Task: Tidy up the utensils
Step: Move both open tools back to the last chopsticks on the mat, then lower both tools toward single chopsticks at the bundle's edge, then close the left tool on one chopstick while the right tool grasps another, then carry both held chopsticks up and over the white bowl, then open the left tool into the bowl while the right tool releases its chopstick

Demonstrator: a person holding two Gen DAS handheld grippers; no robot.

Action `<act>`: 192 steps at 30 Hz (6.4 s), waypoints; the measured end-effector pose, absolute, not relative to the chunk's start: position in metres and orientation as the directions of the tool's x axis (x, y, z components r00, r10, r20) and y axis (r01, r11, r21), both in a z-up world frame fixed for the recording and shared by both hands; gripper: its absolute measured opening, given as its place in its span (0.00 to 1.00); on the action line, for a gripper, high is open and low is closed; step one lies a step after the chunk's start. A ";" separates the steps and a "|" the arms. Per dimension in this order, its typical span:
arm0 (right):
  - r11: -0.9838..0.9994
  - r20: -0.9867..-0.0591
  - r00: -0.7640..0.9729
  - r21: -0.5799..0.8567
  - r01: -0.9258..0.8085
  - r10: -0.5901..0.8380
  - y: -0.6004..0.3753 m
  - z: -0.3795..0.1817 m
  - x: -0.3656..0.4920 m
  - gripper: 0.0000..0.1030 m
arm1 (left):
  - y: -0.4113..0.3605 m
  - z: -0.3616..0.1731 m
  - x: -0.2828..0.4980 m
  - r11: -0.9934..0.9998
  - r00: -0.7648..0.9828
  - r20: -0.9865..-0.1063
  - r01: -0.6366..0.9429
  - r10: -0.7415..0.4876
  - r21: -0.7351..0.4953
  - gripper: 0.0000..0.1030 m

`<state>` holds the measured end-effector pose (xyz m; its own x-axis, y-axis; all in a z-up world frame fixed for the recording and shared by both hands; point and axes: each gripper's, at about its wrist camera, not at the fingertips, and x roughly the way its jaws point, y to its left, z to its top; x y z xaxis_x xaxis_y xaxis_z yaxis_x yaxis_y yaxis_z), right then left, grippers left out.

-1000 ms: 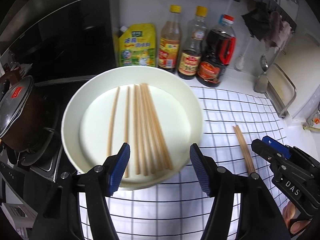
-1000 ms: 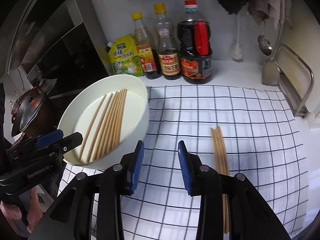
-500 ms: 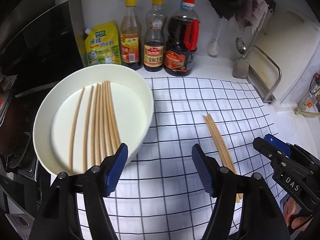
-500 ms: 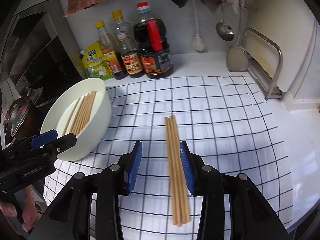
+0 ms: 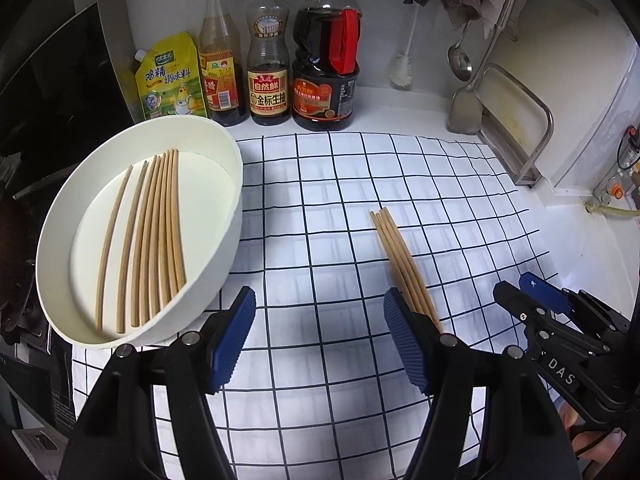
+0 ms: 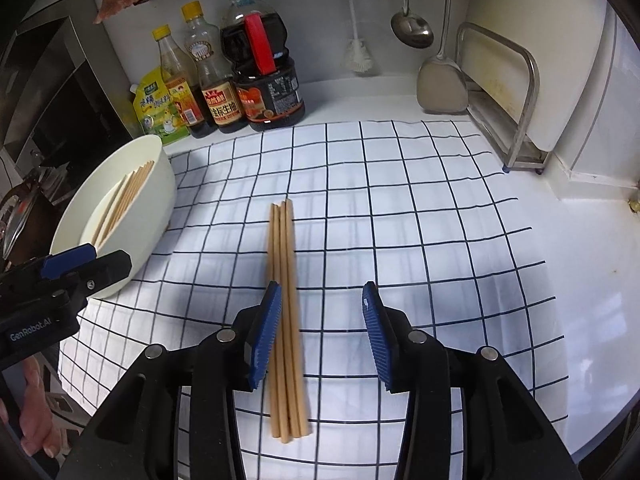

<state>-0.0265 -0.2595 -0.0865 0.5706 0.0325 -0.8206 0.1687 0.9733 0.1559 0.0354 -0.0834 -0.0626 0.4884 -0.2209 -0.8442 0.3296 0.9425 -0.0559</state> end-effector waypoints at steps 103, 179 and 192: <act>0.995 -0.859 0.511 0.076 0.070 0.029 -0.301 -0.156 -0.021 0.50 | -0.151 -0.169 0.036 0.976 0.386 -0.920 0.217 -0.066 0.021 0.81; 0.968 -0.827 0.505 0.230 -0.101 0.250 0.001 -0.097 0.163 0.06 | 0.123 -0.092 0.168 0.972 0.485 -0.860 0.231 -0.159 -0.049 0.07; 0.972 -0.835 0.502 0.229 -0.054 0.225 -0.006 -0.104 0.161 0.14 | 0.132 -0.101 0.176 0.980 0.461 -0.874 0.185 -0.156 -0.078 0.49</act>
<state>0.1613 -0.0063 -0.1043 0.5022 0.2248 -0.8350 -0.0540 0.9719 0.2292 0.1756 0.1324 -0.1007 0.4607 -0.1561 -0.8737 0.1850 0.9797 -0.0775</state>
